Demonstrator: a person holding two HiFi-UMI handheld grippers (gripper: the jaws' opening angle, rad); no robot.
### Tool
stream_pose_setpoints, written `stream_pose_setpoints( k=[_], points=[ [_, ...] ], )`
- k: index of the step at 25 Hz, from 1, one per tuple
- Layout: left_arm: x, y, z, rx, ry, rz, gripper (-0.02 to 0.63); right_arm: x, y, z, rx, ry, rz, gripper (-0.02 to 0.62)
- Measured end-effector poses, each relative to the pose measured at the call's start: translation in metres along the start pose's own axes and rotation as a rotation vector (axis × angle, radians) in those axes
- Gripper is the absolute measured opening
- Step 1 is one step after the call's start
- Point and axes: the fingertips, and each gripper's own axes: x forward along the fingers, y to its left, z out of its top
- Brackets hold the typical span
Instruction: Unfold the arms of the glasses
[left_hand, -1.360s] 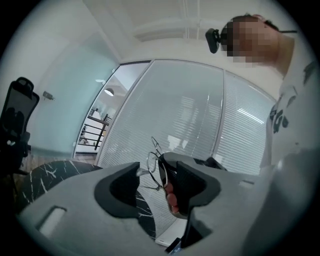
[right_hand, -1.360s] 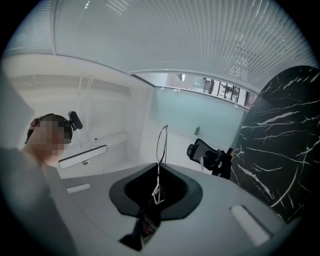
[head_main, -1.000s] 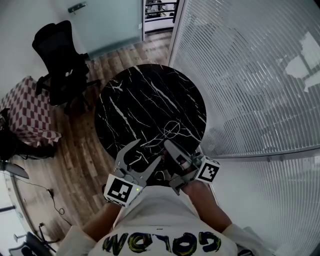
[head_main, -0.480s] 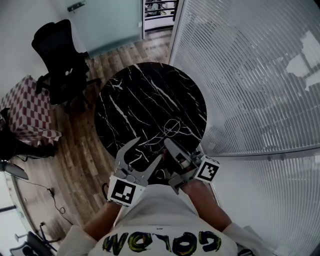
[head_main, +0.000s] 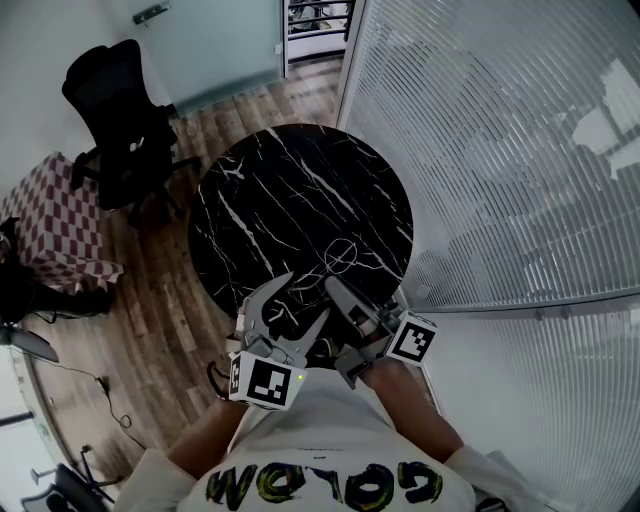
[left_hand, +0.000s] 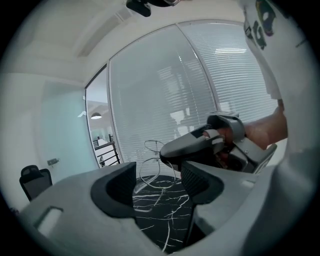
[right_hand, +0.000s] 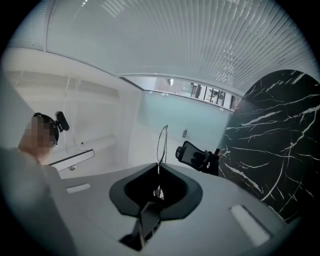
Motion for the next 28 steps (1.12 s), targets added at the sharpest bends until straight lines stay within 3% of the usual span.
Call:
stream_pose_setpoints(
  k=[4,12,24,28],
  points=[
    [0.0002,0.003,-0.0015,0.007,-0.004,0.015,0.241,0.0012,-0.0015,-0.0012,0.021,0.0,0.005,0.011],
    [0.0025,0.0011,-0.0049,0.039,0.011,0.011,0.231,0.0037,0.0012,-0.0011,0.058,-0.006,0.019,0.009],
    [0.0034,0.0018,-0.0054,-0.019,-0.004,-0.009,0.221,0.0035,0.0026,-0.0003,0.057,-0.006,0.059,0.009],
    [0.0022,0.0059,-0.0043,-0.056,-0.009,-0.019,0.221,0.0068,0.0067,-0.0009,0.068,-0.002,0.091,0.056]
  ],
)
